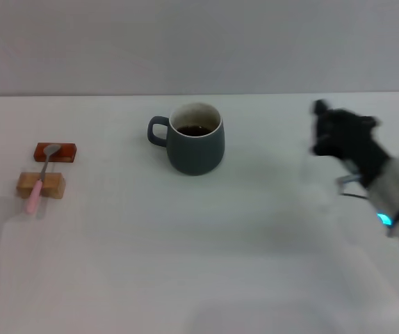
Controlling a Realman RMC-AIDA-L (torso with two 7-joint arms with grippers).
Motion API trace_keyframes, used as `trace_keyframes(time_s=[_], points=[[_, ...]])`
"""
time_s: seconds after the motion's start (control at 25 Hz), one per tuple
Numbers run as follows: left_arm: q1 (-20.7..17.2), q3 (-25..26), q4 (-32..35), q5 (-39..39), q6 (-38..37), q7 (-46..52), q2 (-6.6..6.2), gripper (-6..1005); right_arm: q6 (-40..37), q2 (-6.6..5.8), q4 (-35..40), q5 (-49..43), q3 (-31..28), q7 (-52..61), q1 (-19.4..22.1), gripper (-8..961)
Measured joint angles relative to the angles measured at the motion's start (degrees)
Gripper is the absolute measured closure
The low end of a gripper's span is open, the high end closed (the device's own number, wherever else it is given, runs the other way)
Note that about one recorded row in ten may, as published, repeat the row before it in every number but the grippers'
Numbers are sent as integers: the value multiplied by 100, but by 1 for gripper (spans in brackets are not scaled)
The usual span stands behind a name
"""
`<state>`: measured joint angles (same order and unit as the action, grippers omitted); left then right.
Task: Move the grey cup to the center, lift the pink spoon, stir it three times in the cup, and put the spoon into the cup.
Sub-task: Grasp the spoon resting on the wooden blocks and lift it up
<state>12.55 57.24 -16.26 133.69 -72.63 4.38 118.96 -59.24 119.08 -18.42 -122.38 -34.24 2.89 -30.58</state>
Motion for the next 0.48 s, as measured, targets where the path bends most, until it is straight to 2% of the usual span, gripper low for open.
trace_keyframes(time_s=[0.08,0.12,0.16,0.24,0.48], points=[[-9,-66,0,-7,-13,-1,0,151,-410,0,114,2,-222,0,249,953],[-26,-193,1,-12,-28,-5,1,151,-734,0,237,4,-484,0,504,953],[-26,-193,1,-12,-28,-5,1,151,-734,0,237,4,-484,0,504,953],[-60,-444,1,-11,-14,-7,-5,151,-967,-13,369,6,-824,0,774,953],[-190,-721,-4,-14,23,-8,-4,151,-1021,-12,687,11,-1349,1,915,954]])
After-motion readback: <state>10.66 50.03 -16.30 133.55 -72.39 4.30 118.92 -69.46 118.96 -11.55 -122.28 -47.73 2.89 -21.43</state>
